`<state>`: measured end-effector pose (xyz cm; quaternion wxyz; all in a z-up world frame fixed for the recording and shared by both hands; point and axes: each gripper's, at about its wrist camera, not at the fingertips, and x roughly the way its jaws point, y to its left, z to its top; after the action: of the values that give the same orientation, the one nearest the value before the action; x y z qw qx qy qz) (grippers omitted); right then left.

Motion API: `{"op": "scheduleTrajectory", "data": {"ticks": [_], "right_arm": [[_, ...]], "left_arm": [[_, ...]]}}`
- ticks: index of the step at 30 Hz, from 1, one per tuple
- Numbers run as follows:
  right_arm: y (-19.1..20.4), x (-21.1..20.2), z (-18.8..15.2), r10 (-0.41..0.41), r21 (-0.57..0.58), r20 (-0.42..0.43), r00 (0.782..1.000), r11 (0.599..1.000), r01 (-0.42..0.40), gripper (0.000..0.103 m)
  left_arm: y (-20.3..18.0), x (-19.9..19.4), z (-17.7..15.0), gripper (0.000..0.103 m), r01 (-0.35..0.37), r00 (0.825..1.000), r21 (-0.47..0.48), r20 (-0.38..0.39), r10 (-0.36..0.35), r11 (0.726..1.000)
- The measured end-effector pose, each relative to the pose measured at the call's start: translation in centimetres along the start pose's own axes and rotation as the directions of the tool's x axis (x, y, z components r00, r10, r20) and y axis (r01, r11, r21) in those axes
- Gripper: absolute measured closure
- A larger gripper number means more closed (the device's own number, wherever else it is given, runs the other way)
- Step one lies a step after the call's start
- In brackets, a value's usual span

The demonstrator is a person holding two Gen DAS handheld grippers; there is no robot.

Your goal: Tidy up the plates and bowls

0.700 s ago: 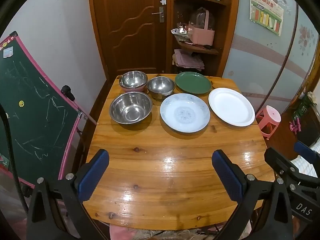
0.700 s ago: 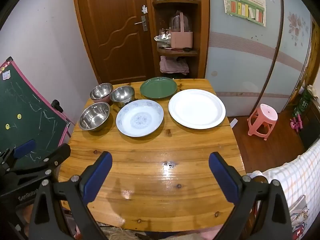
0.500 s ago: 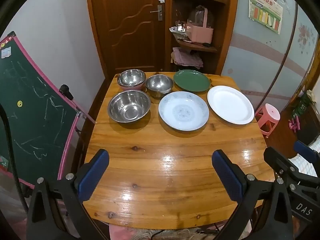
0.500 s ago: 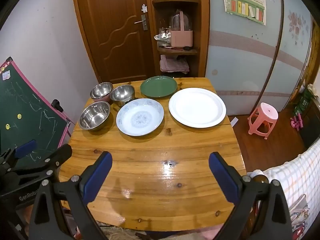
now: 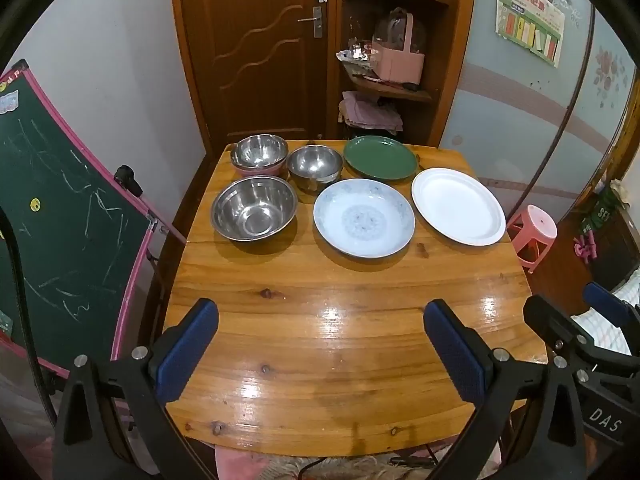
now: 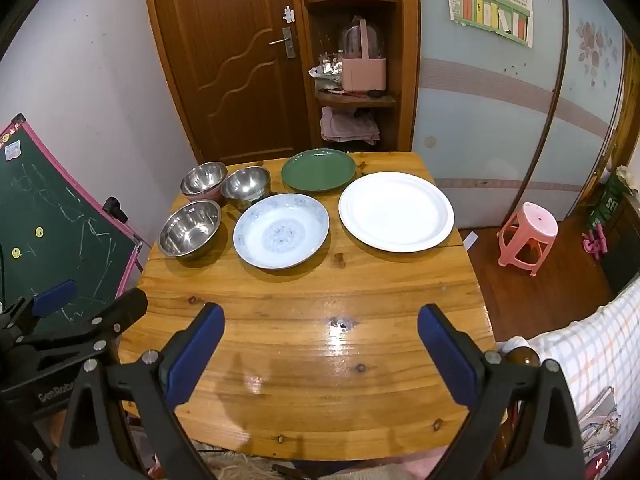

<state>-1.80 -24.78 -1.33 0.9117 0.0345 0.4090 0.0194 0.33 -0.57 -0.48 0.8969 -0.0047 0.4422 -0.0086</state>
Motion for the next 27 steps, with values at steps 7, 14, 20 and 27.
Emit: {"op": "scheduleTrajectory", "data": {"ticks": [7,14,20,27], "right_arm": [[0.1,0.3,-0.4,0.002,0.003,-0.002,1.000,1.000,-0.002,0.005],[0.7,0.4,-1.4,0.004,0.005,-0.003,1.000,1.000,-0.004,0.005],[0.7,0.4,-1.5,0.006,0.006,-0.005,1.000,1.000,-0.006,0.005],[0.6,0.3,-1.4,0.008,0.008,-0.006,1.000,1.000,-0.008,0.005]], "left_arm": [[-0.1,0.1,-0.3,0.001,0.002,1.000,0.001,-0.002,-0.002,1.000],[-0.1,0.3,-0.9,0.001,0.003,1.000,0.000,-0.003,-0.003,1.000],[-0.1,0.3,-0.7,0.001,0.003,1.000,-0.001,-0.006,-0.003,1.000],[-0.2,0.4,-0.7,0.002,0.002,1.000,-0.001,-0.006,-0.002,1.000]]}}
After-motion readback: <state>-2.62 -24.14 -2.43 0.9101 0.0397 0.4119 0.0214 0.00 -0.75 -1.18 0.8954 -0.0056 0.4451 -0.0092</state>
